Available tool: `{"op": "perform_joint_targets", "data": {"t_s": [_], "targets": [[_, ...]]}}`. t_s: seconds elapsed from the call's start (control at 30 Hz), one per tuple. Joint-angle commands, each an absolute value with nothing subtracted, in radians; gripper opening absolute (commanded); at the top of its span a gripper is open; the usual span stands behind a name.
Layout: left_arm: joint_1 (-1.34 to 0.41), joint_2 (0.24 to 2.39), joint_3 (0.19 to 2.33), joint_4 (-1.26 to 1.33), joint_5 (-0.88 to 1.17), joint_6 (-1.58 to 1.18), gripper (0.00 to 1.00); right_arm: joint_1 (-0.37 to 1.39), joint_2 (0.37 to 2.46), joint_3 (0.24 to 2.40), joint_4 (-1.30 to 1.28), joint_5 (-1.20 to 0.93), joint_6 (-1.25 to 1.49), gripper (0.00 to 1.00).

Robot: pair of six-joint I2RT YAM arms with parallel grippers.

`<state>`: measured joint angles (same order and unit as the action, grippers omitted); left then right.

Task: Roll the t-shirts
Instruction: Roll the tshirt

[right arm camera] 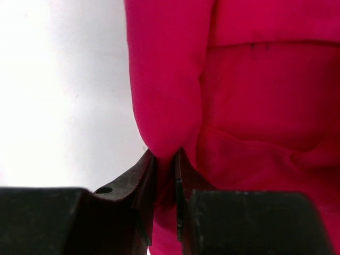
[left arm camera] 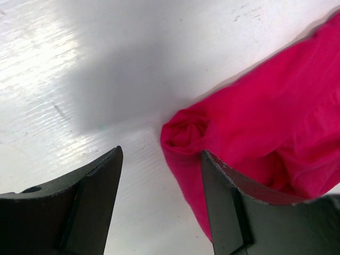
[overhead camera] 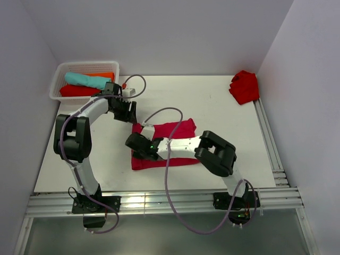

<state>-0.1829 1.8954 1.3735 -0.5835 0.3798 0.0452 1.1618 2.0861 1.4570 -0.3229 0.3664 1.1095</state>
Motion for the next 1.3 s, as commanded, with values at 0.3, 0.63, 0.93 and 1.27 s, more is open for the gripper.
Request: {"op": "perform_joint_targets", "data": {"t_s": [0.3, 0.63, 0.93, 1.27], "targets": [[-0.141, 1.767, 1.319, -0.584, 0.472, 0.112, 0.66, 1.040, 1.957, 0.864, 0.731, -0.033, 1.353, 0.14], [-0.184, 1.786, 1.201, -0.529, 0.537, 0.137, 0.66, 1.009, 2.037, 0.747, 1.031, -0.048, 1.497, 0.13], [-0.259, 1.851, 1.183, -0.460, 0.390, 0.072, 0.63, 1.006, 1.991, 0.719, 0.890, -0.003, 1.496, 0.31], [-0.284, 1.876, 1.210, -0.471, 0.265, 0.064, 0.63, 1.081, 1.822, 0.957, 0.182, 0.285, 1.318, 0.54]]}}
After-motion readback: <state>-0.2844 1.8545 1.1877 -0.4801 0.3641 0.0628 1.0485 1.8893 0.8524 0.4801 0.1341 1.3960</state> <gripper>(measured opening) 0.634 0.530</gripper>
